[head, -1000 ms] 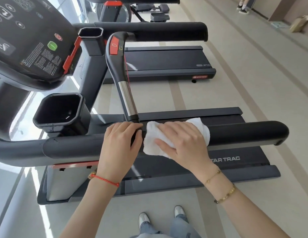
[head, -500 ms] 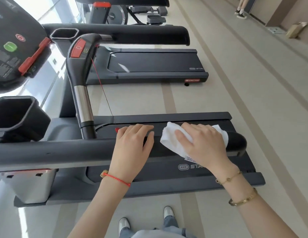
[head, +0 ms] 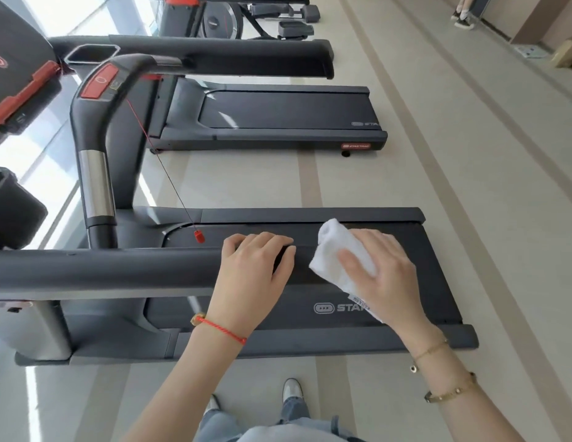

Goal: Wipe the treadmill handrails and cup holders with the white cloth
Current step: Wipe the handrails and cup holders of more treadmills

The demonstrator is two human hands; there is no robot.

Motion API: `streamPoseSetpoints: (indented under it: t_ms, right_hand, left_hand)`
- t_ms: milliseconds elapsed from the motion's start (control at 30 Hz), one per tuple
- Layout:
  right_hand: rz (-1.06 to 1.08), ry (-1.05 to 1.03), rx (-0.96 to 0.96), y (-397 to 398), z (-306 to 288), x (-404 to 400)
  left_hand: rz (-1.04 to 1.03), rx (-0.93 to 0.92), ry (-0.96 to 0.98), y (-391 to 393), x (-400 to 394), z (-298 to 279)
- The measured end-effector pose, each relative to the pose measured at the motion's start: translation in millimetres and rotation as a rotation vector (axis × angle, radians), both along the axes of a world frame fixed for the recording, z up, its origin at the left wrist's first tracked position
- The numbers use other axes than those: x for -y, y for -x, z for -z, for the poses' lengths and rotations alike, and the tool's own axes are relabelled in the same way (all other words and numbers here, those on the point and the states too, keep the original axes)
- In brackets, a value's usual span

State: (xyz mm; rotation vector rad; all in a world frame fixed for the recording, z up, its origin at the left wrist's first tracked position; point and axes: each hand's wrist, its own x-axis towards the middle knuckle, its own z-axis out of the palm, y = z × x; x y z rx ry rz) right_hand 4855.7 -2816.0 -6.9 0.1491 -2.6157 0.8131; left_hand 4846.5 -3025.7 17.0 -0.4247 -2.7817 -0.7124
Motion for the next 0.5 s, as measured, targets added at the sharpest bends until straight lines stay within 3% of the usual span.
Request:
streamPoseSetpoints:
  t_ms: [167,233,433,500]
  right_hand:
    - [-0.053,0.573,0.429,23,-7,-25]
    - [-0.047,0.655,0.521,27,-7,-32]
    - [-0.088,0.436,0.026,-17,25,-17]
    - [-0.12,0.373,-0.009,-16,27,-21]
  left_hand:
    - [-0.011,-0.014,0.005,-2,-19,2]
    - [-0.028,-0.029,0.018,-3,-24,3]
    - [-0.063,-0.087,0.03,-3,-26,9]
    - [-0.069,-0.1,0.03,-3,-27,10]
